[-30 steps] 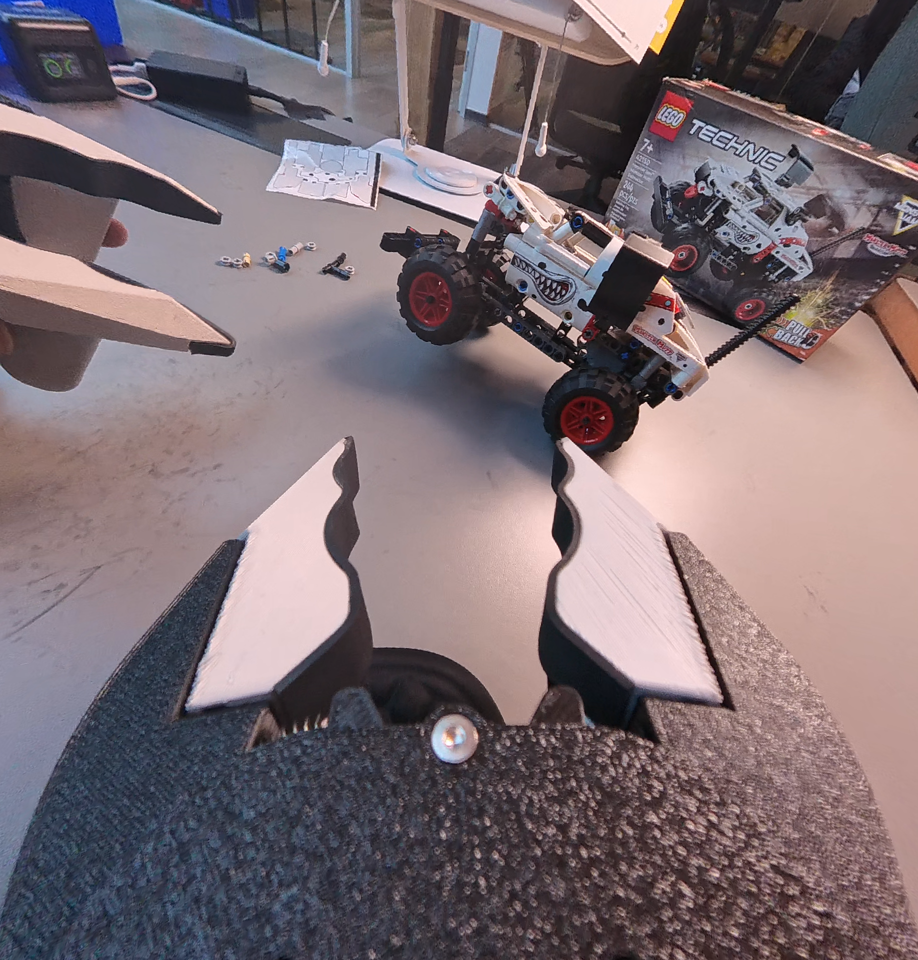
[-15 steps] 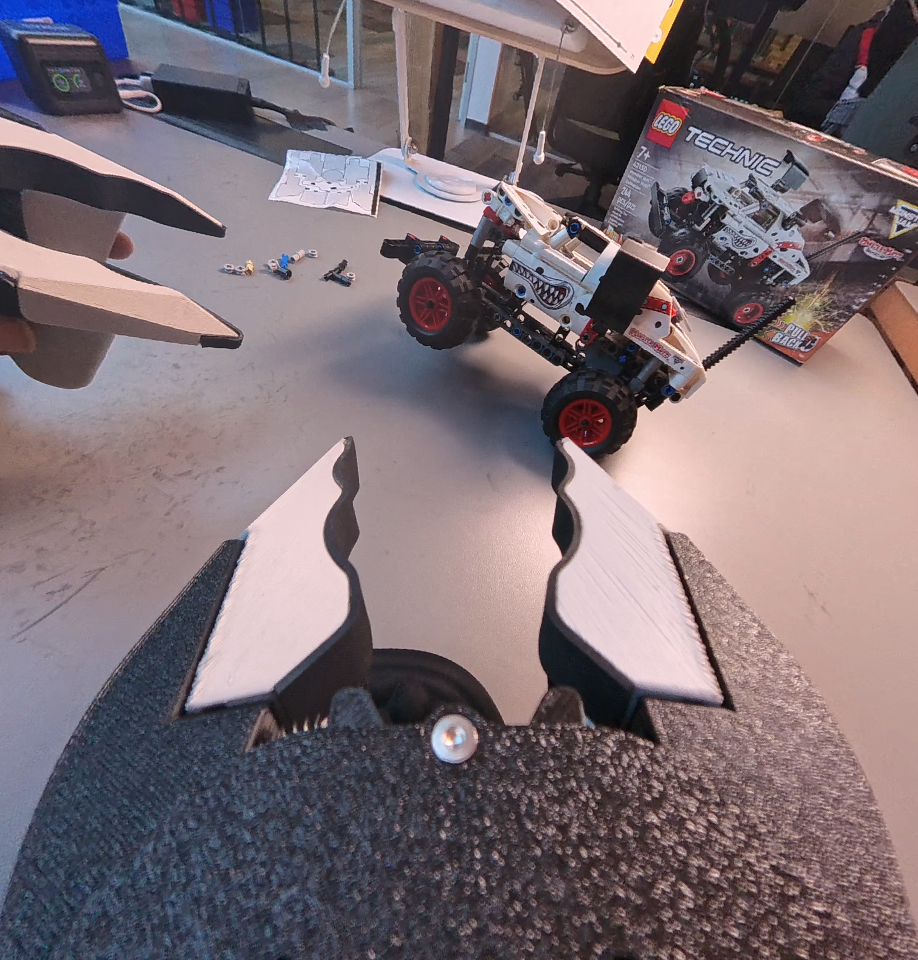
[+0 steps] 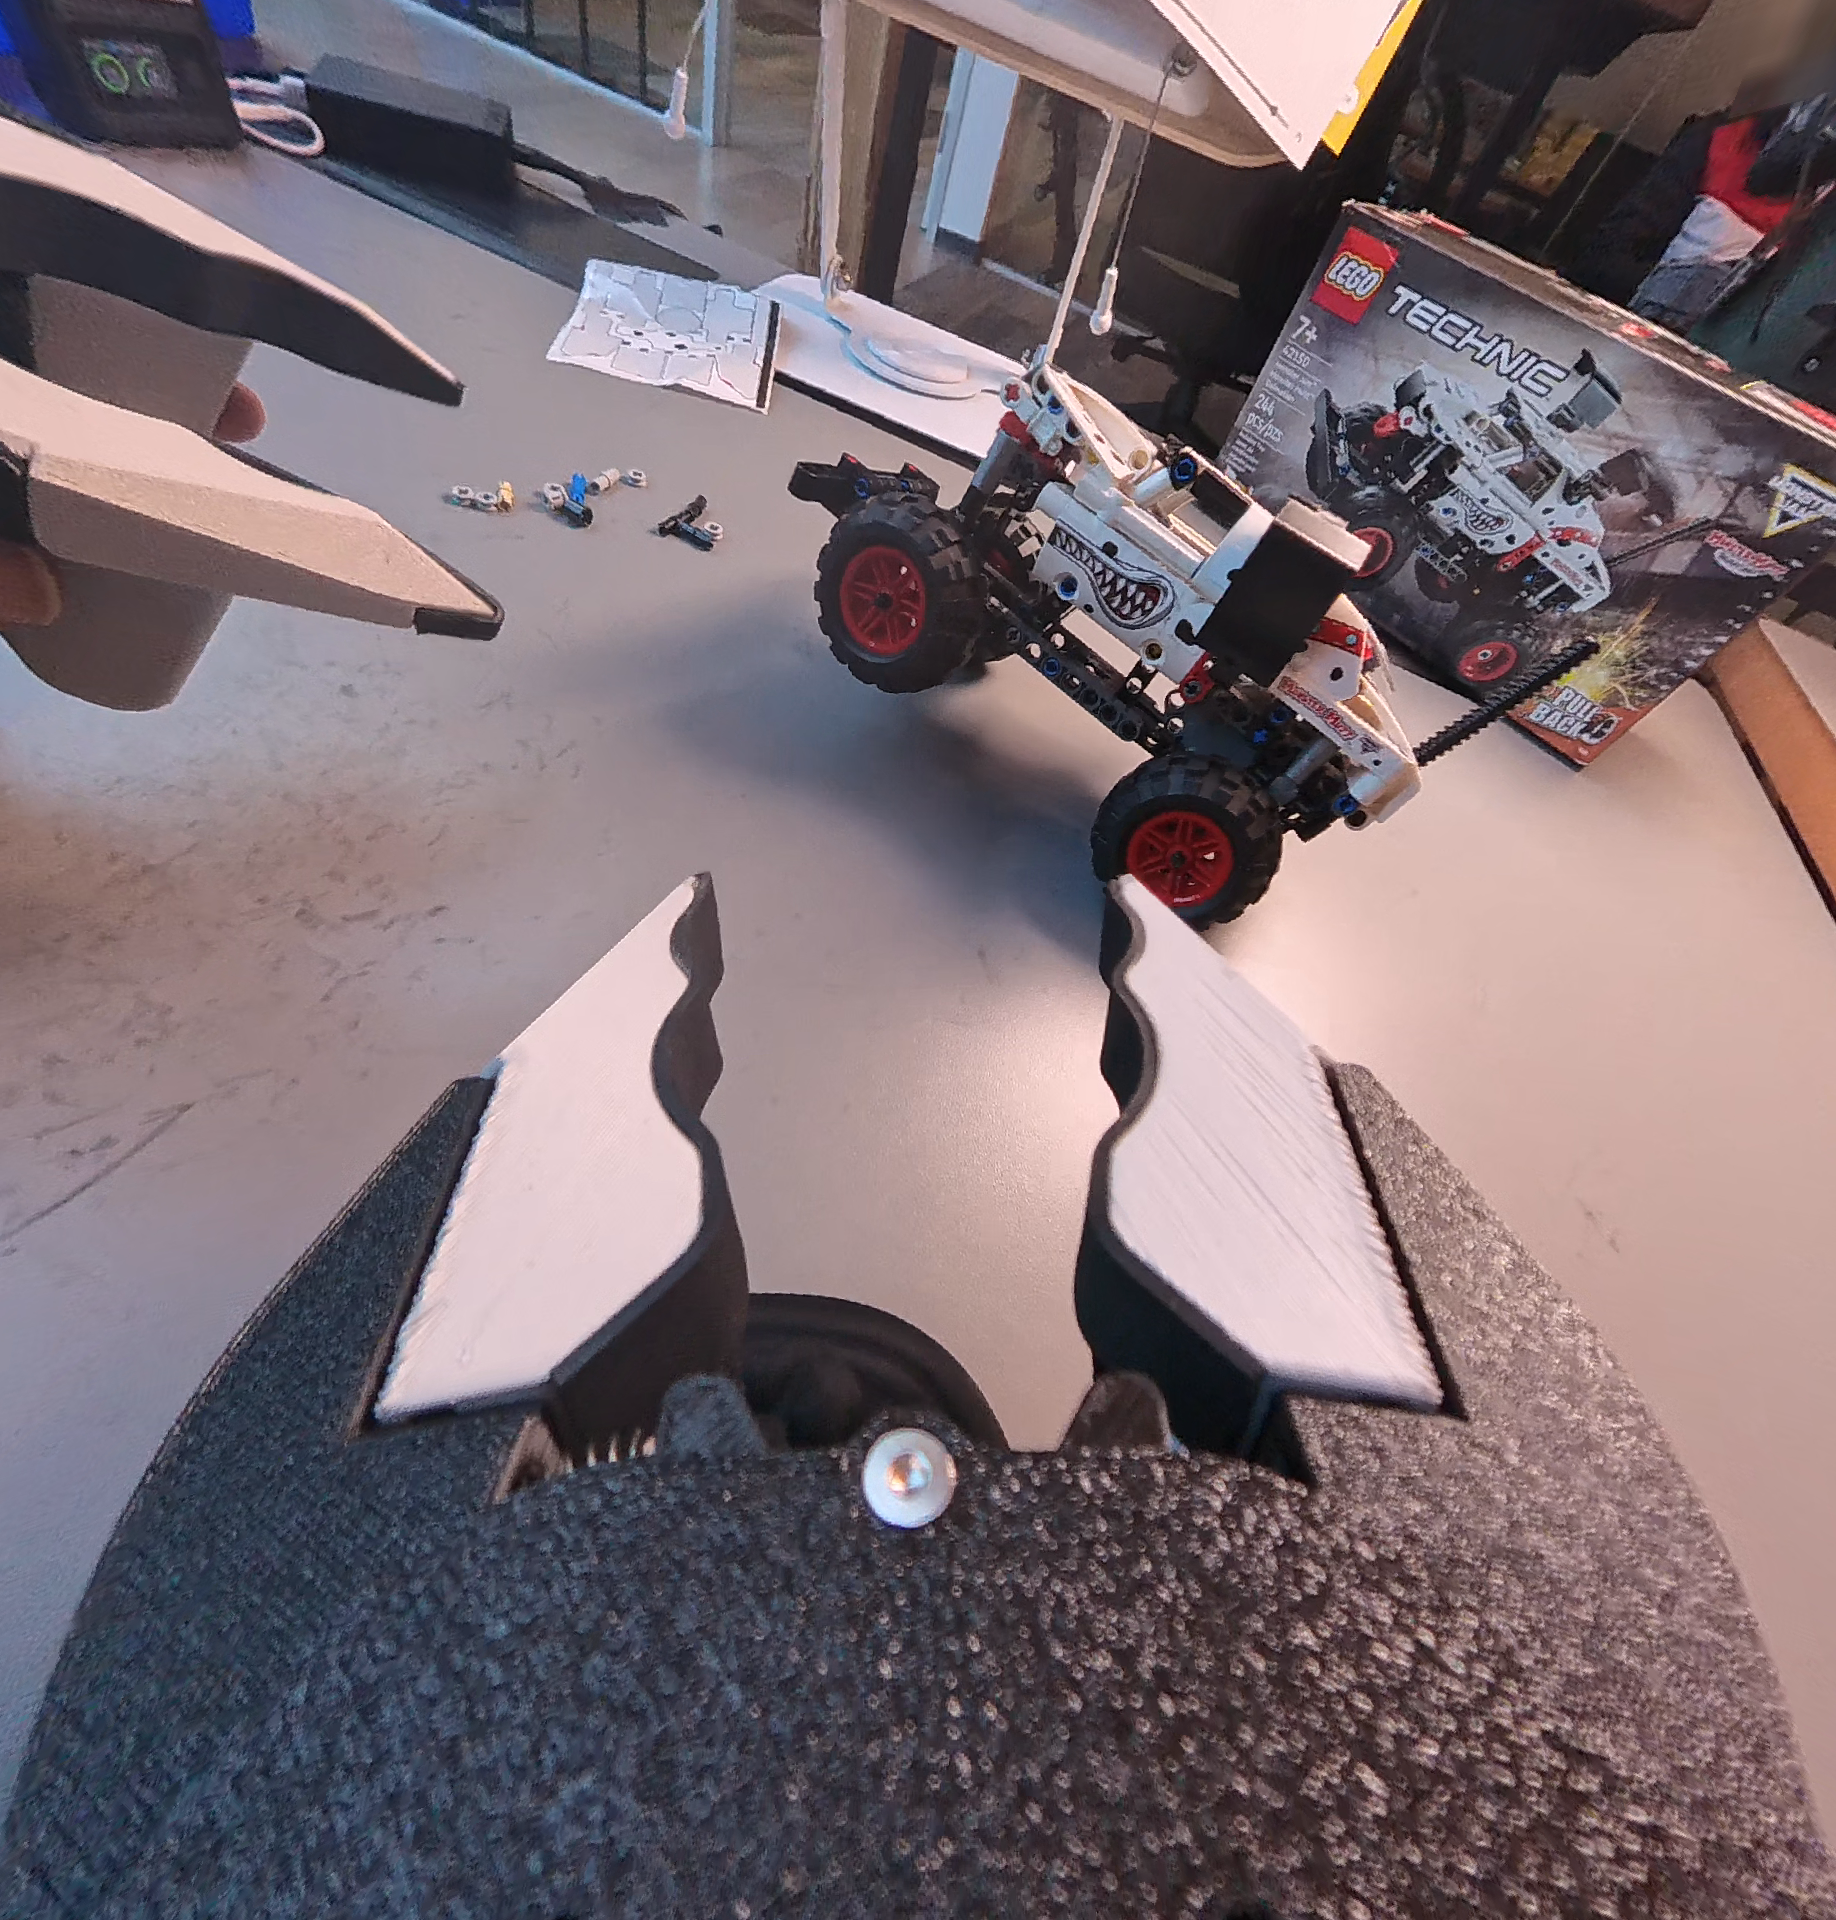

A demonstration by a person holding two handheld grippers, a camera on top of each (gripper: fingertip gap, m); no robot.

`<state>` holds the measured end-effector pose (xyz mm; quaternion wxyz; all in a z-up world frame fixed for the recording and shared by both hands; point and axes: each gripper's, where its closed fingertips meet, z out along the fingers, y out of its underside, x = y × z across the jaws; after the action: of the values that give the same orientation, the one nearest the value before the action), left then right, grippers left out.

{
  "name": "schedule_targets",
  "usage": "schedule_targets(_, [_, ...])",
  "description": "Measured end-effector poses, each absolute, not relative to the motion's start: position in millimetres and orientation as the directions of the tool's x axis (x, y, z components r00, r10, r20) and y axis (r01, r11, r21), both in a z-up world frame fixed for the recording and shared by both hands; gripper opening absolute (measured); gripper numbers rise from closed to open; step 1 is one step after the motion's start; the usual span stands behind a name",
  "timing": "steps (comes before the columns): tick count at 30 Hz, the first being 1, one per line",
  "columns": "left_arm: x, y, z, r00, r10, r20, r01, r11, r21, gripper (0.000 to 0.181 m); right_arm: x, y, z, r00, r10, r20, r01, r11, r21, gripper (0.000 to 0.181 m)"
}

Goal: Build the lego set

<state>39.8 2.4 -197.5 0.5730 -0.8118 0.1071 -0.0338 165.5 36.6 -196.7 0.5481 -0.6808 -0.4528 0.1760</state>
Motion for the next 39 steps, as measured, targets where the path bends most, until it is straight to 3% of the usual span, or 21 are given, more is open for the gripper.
schedule_targets(5, [34.8,1.7,-192.6,0.981,-0.184,-0.066,-0.119,-0.292,-0.949,0.081,157.7,41.3,-191.1,0.462,0.877,0.132,0.384,-0.063,-0.921,0.077])
schedule_targets(12, [36.6,3.2,-197.2,0.979,-0.192,-0.073,-0.132,-0.311,-0.941,0.080,134.1,117.5,-139.8,0.399,0.815,0.420,0.490,0.197,-0.849,0.069])
schedule_targets(17, [38.5,3.8,-200.6,0.976,-0.197,-0.092,-0.153,-0.322,-0.935,0.079,92.5,142.4,-154.4,0.055,0.717,0.695,0.675,0.486,-0.555,0.075])
schedule_targets(21, [38.3,3.4,-199.7,0.976,-0.202,-0.077,-0.140,-0.319,-0.937,0.079,87.5,169.1,-190.0,-0.132,0.618,0.775,0.786,0.542,-0.298,0.084])
schedule_targets(23, [39.1,3.3,-199.9,0.975,-0.207,-0.074,-0.139,-0.320,-0.937,0.079,86.3,179.4,-201.4,-0.172,0.601,0.781,0.802,0.546,-0.243,0.080])
schedule_targets(33, [40.9,2.0,-198.8,0.973,-0.224,-0.058,-0.129,-0.319,-0.939,0.079,84.1,180.4,-203.6,-0.255,0.610,0.750,0.765,0.602,-0.230,0.079])
schedule_targets(36, [40.9,2.2,-199.1,0.973,-0.224,-0.056,-0.128,-0.321,-0.938,0.078,83.4,166.9,-191.1,-0.261,0.657,0.708,0.729,0.614,-0.301,0.064])
schedule_targets(37, [41.2,2.4,-199.8,0.973,-0.225,-0.058,-0.130,-0.324,-0.937,0.078,84.0,165.0,-189.3,-0.268,0.666,0.696,0.733,0.610,-0.302,0.066])
schedule_targets(39, [41.8,2.5,-200.9,0.972,-0.226,-0.065,-0.139,-0.327,-0.935,0.078,84.0,170.3,-191.0,-0.299,0.592,0.749,0.745,0.635,-0.205,0.063])
